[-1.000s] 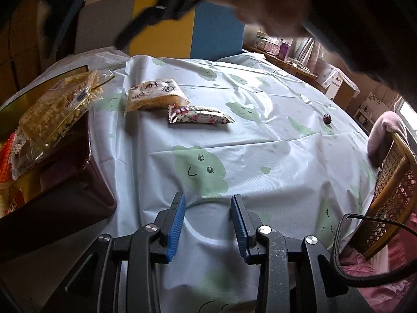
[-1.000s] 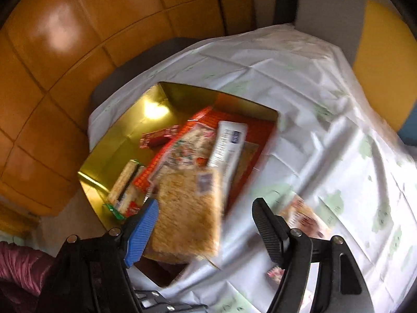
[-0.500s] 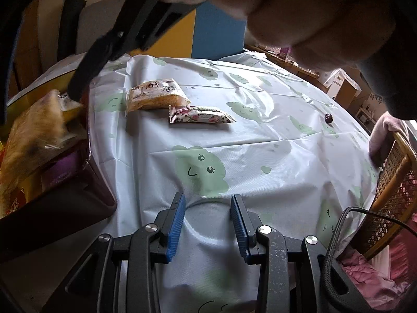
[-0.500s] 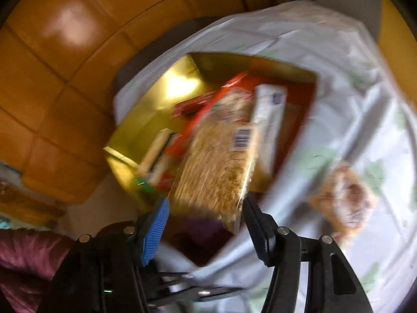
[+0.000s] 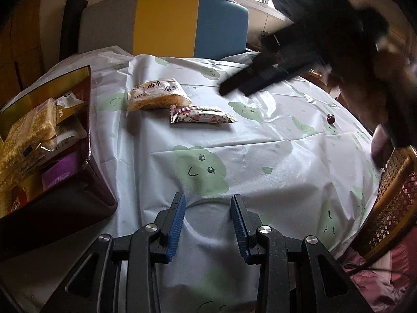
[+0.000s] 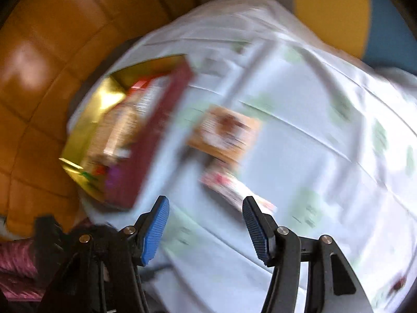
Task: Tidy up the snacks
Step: 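Move the left tool to the round pastry packet and grasp it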
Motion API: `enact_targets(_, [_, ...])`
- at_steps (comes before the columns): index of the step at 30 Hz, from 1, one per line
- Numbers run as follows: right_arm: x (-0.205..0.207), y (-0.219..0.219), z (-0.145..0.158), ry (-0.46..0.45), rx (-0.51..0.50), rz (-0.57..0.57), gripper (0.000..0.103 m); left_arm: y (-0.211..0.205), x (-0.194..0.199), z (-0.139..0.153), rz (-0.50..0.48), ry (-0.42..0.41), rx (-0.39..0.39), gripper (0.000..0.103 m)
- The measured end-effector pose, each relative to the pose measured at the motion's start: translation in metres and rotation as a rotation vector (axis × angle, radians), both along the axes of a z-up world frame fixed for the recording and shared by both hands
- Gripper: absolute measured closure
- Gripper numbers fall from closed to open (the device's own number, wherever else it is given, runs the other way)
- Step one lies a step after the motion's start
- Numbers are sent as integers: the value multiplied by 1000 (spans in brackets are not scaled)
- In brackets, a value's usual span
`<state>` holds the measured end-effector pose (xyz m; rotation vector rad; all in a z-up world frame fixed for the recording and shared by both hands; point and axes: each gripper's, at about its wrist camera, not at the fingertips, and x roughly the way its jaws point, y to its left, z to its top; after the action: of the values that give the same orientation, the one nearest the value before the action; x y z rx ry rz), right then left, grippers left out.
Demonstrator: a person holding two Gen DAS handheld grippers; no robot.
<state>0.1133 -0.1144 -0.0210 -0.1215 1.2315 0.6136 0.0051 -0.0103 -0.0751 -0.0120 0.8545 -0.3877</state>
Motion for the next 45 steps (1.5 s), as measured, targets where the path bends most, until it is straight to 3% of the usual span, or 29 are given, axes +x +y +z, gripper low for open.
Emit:
enact_targets(7, [-3, -40, -29, -48, -141, -101, 44, -3, 1, 0, 7, 4, 20, 66])
enact_targets(13, [-8, -44, -48, -66, -147, -95, 45, -7, 0, 1, 13, 3, 48, 66])
enact_targets(26, [-7, -31, -50, -87, -216, -49, 44, -13, 6, 7, 52, 60, 91, 66])
enact_targets(29, [-7, -28, -51, -87, -221, -48, 44, -11, 11, 18, 56, 90, 52, 66])
enact_targets(33, [-1, -19, -56, -81, -226, -51, 44, -9, 24, 48, 63, 51, 26, 66])
enact_targets(37, [1, -17, -54, -78, -232, -53, 44, -2, 61, 72, 108, 60, 2, 66])
enact_targets(42, [-2, -14, -49, -91, -234, -44, 44, 2, 119, 82, 134, 100, 93, 47])
enact_targets(43, [-2, -13, -49, -92, -234, -40, 44, 3, 132, 83, 111, 99, 130, 47])
enact_targets(45, [-5, -13, -48, -95, -238, -35, 44, -3, 147, 84, 14, 97, 205, 36])
